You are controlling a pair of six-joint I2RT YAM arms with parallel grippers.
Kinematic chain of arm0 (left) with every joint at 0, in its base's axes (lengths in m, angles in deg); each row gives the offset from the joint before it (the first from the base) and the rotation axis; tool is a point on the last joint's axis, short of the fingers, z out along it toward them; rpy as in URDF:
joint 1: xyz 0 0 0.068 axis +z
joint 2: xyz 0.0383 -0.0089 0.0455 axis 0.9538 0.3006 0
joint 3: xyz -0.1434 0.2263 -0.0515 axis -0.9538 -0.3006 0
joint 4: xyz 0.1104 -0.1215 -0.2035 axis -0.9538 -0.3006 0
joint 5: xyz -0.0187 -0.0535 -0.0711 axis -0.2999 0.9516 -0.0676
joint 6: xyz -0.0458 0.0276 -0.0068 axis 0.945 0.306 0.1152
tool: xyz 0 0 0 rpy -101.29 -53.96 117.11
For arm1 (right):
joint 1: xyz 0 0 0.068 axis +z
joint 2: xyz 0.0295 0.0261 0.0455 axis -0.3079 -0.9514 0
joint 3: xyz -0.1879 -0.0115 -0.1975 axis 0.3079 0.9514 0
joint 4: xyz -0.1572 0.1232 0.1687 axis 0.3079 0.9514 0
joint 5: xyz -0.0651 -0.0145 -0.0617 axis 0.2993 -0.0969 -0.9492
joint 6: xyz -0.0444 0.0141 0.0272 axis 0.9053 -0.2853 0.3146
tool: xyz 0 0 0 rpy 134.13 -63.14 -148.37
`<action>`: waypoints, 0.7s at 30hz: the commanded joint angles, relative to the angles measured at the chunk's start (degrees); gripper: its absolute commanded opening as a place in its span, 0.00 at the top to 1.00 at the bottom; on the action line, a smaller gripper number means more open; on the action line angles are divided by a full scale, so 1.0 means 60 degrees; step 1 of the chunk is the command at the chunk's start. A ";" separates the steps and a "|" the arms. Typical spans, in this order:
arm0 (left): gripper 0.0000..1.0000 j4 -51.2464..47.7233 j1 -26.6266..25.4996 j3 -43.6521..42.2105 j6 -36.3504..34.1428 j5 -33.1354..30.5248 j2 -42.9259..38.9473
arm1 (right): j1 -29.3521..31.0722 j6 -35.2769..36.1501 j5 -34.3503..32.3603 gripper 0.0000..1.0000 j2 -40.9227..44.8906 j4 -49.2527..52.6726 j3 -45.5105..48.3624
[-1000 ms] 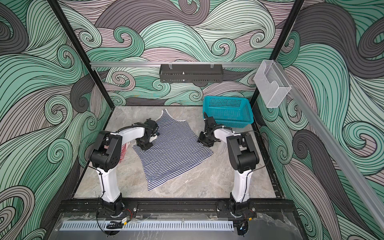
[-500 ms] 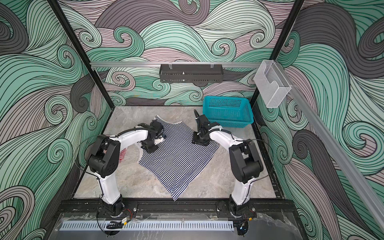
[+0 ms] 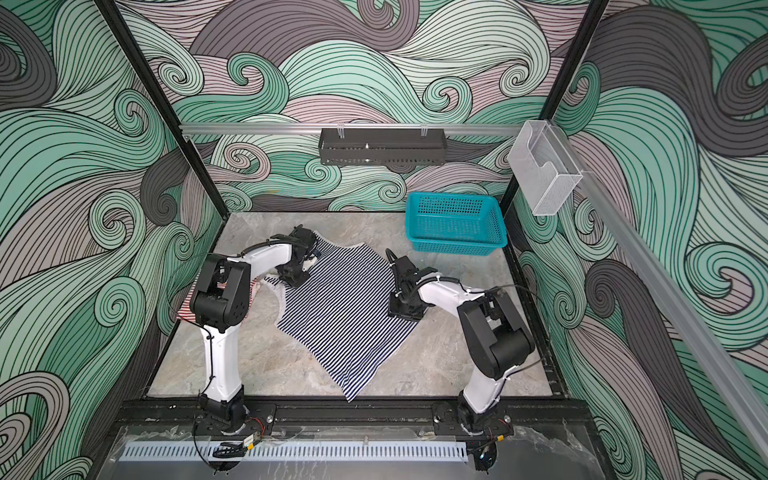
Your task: Fold and stack the tank tops
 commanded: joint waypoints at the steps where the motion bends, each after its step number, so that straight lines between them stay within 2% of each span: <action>1: 0.71 -0.0058 -0.0027 -0.0392 -0.0150 -0.0261 -0.0217 | -0.0303 0.0194 -0.0306 0.45 -0.0370 0.0181 -0.0123; 8: 0.72 -0.0247 -0.0233 -0.1728 -0.0075 0.0071 -0.1011 | -0.1089 0.0893 -0.0658 0.44 -0.1144 0.0596 -0.1042; 13: 0.72 -0.0087 -0.0751 -0.3174 0.0110 0.0104 -0.1890 | -0.1419 0.1363 -0.0887 0.44 -0.2192 0.1138 -0.2522; 21: 0.72 -0.0523 -0.1078 -0.4264 0.0522 0.0353 -0.2905 | -0.1431 0.1927 -0.1201 0.44 -0.3748 0.2184 -0.5510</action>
